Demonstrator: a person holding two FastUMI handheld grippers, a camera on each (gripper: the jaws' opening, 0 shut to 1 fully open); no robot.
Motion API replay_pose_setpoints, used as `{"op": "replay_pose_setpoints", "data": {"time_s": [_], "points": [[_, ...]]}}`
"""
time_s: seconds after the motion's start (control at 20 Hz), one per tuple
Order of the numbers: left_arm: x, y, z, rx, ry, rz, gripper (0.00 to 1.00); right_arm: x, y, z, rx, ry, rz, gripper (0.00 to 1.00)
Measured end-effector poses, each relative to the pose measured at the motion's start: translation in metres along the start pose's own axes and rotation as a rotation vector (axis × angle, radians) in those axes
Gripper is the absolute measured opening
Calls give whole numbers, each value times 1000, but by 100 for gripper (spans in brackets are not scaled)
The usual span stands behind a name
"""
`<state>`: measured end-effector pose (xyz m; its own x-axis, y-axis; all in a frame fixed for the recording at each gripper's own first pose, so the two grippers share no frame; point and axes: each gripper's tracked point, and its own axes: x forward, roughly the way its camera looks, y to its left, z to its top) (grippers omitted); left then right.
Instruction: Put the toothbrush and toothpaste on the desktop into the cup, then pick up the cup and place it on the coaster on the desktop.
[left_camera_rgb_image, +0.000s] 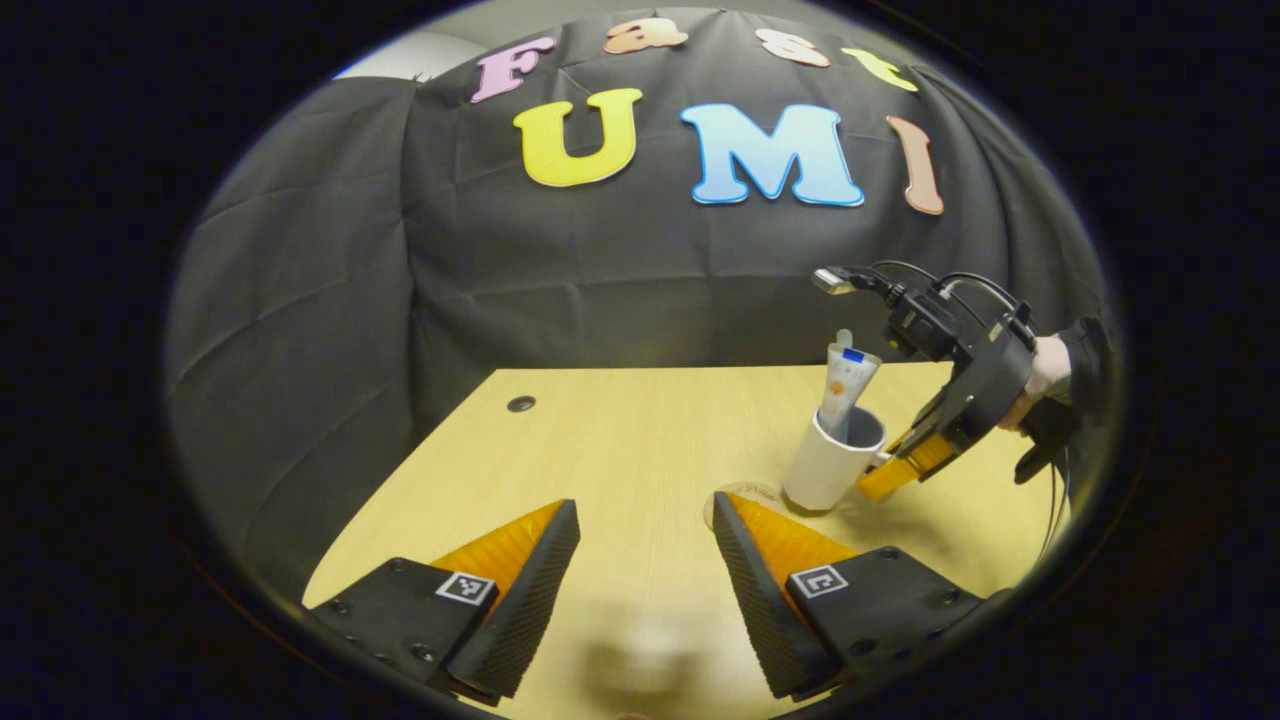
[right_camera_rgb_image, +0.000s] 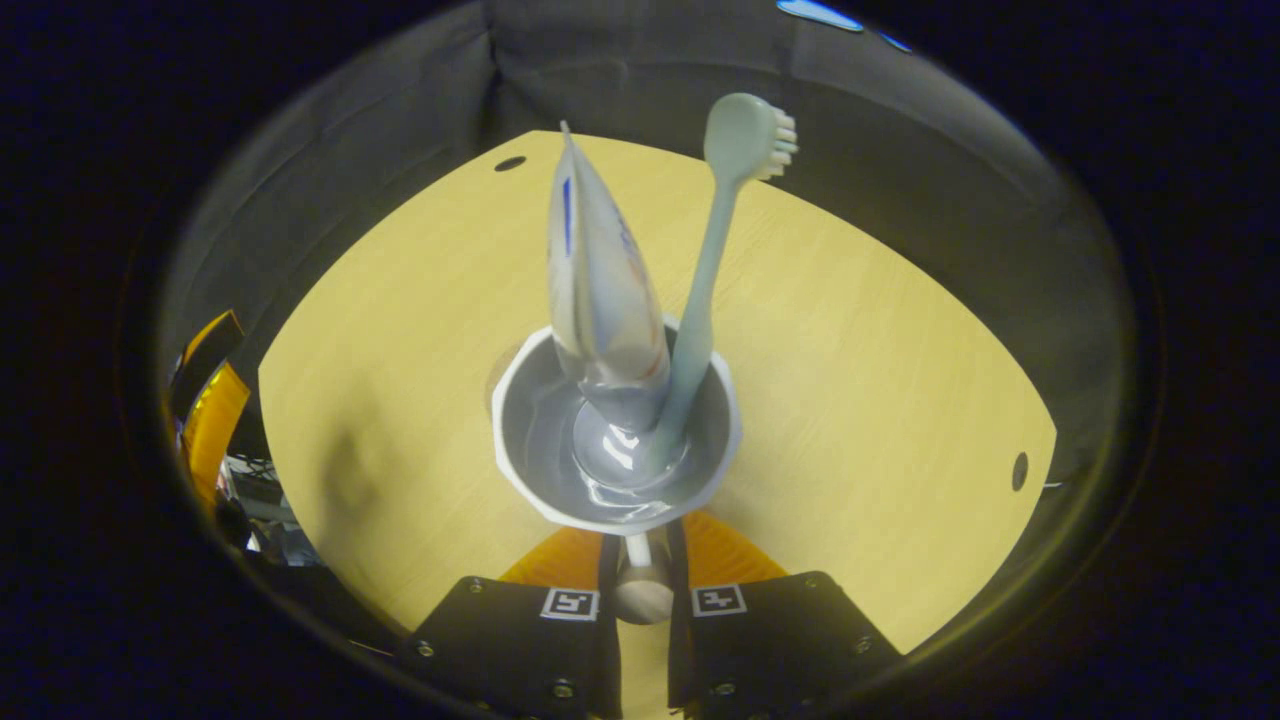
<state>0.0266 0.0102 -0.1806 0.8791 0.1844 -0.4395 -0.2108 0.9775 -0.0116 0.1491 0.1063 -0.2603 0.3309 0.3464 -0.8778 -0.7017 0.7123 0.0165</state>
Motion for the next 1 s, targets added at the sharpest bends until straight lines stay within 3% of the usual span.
{"op": "replay_pose_setpoints", "data": {"time_s": [0.6, 0.9, 1.0], "points": [[-14, 52, -13, -25, 19, 80, 92, 27, 46, 34, -83, 19, 25, 19], [-18, 62, -13, -29, 23, 77, 92, 44, 66, 40, -101, 50, -10, 18], [-16, 60, -12, -23, 22, 65, 92, 39, 70, 43, -95, 56, -14, 22]]}}
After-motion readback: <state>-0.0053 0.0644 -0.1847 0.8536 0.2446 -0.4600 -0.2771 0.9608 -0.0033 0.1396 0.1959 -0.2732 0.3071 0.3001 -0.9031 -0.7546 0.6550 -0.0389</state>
